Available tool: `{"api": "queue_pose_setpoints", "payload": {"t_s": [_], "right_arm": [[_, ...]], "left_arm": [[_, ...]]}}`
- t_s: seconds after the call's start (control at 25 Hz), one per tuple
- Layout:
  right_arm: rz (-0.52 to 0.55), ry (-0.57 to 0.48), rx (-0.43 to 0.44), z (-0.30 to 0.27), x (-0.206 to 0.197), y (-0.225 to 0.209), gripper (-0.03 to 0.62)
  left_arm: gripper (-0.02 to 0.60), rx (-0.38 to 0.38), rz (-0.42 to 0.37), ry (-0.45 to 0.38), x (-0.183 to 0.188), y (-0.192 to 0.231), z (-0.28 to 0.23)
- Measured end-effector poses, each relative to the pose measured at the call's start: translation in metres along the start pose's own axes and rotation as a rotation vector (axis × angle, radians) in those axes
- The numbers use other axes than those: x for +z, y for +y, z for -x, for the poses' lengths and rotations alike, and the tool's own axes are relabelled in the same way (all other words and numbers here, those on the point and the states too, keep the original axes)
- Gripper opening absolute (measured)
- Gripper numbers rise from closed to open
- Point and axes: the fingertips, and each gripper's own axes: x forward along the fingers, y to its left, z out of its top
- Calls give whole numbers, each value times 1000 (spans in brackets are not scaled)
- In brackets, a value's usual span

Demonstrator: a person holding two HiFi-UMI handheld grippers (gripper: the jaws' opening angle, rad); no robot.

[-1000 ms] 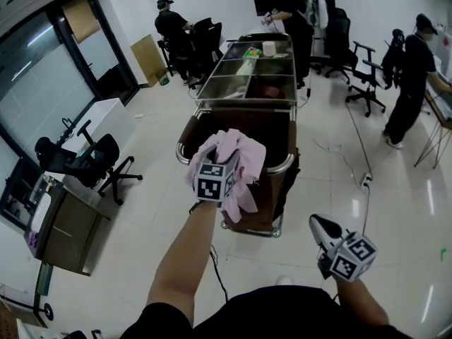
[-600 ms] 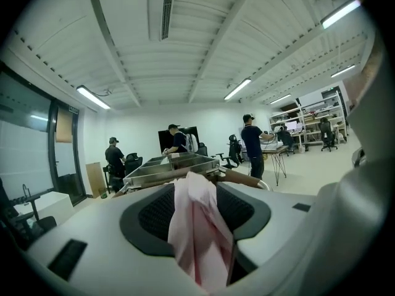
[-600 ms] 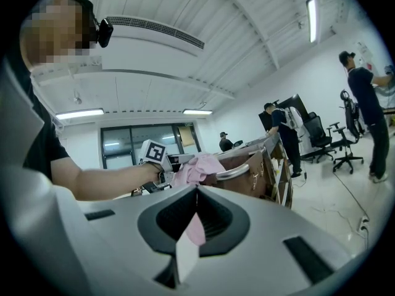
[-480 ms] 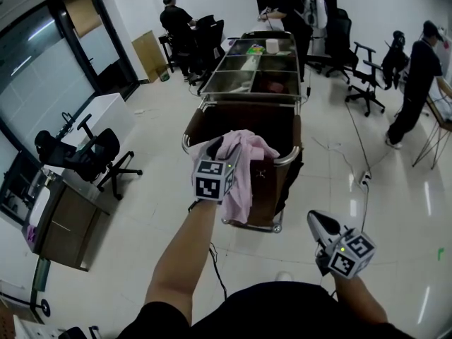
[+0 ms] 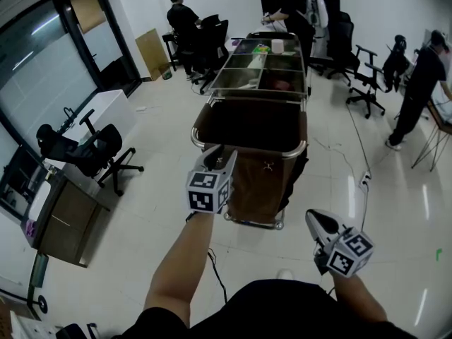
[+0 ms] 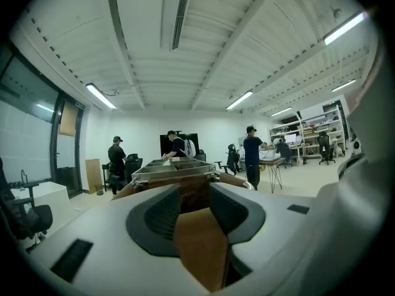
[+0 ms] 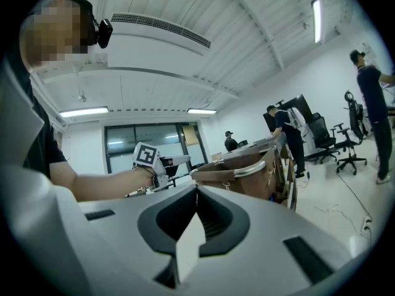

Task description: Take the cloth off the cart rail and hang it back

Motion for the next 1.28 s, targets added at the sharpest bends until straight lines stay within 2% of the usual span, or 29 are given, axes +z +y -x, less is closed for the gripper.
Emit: {"api": "queue_pose_setpoints", "payload": {"t_s": [0.16,0.2,0.24,0.28,0.36,0.56,0.76,0.88,1.12,1.28], "right_arm": [[5,1,17,-7,-1,13,15],[7,1,21,-8,-1,17,15],[9,1,24,-9,-1,20,15],[11,1,27,-10,-1,24,15],[11,-2,34,-11,-1,30,15],[10,-18,40,-13,5,44,15],[20,-37,53,-12,15,57,15],[32,-35,62,-14,16,65,18],[56,-10,80,-19,5,87,18],[70,-5,77,-22,-1,103,17]], "left_arm": [[134,-28,12,-19,1,-10,19],[100,-31,31,-29,2,-11,23],[18,-35,60,-42,4,-11,28],[0,-41,94,-53,6,-11,33],[0,-56,144,-71,10,-13,44],[0,-76,140,-126,29,-20,84],[0,-85,135,-181,35,-29,145],[0,-60,132,-191,24,-31,179],[0,-14,142,-163,-24,-43,222],[0,-26,143,-123,-54,-57,236]]}}
